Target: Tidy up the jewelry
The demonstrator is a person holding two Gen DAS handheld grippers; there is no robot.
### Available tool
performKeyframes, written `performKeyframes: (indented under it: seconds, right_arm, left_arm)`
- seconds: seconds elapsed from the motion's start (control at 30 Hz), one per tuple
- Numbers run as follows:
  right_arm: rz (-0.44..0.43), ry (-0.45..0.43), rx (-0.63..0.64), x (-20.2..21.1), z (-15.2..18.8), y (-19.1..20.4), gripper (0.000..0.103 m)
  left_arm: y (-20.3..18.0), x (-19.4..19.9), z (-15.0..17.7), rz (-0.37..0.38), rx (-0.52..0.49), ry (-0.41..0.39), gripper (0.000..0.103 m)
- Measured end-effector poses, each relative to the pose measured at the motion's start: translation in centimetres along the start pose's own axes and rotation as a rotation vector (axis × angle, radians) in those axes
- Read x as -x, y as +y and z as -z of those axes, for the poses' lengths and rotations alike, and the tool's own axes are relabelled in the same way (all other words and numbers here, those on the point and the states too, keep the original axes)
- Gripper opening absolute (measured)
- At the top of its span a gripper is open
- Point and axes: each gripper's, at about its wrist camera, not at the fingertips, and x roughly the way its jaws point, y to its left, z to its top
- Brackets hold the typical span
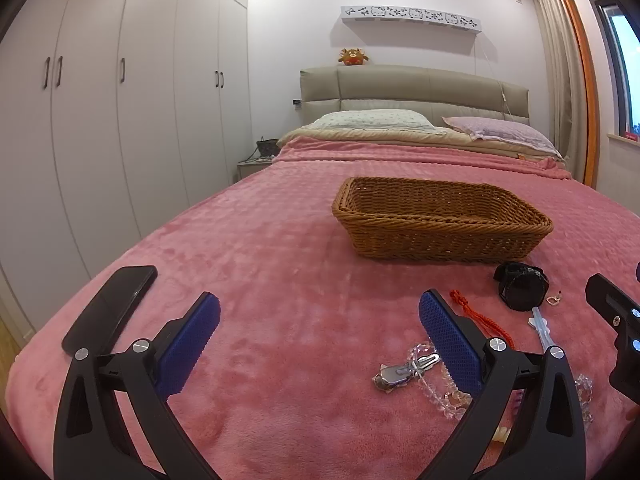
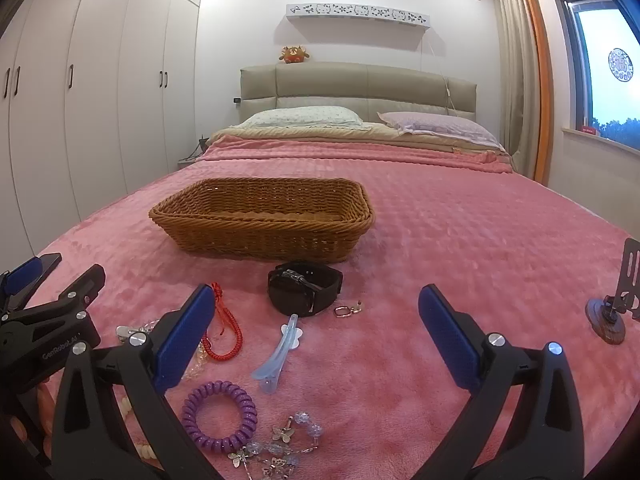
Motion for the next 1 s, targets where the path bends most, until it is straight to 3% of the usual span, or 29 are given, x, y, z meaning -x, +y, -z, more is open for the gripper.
performKeyframes:
  seconds: [1.0]
  right_arm:
    - [-0.001, 0.002, 0.003, 0.04, -0.16, 0.09, 0.097]
  left_arm:
    - [-0.15, -0.18, 0.2, 0.002, -0.004, 0.006, 0.097]
